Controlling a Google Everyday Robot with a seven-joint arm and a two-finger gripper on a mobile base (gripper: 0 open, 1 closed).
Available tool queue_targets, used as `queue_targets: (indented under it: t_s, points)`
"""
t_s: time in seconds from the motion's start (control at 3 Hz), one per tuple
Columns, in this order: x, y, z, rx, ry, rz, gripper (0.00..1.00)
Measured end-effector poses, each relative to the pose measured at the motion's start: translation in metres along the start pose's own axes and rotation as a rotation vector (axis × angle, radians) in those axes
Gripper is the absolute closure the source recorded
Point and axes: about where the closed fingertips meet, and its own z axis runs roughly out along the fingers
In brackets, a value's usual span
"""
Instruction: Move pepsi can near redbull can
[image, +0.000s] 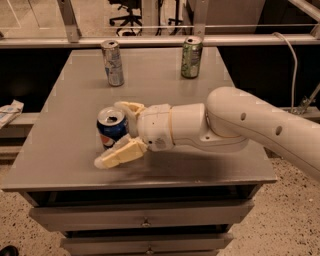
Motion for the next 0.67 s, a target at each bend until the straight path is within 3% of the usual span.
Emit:
queue_targets:
  t_s: [0.33, 0.67]
  points:
    - [-0.004, -0.014, 0.008, 0.007, -0.01, 0.001, 0.46]
    - [-0.008, -0.028, 0.008, 0.02, -0.012, -0.007, 0.69]
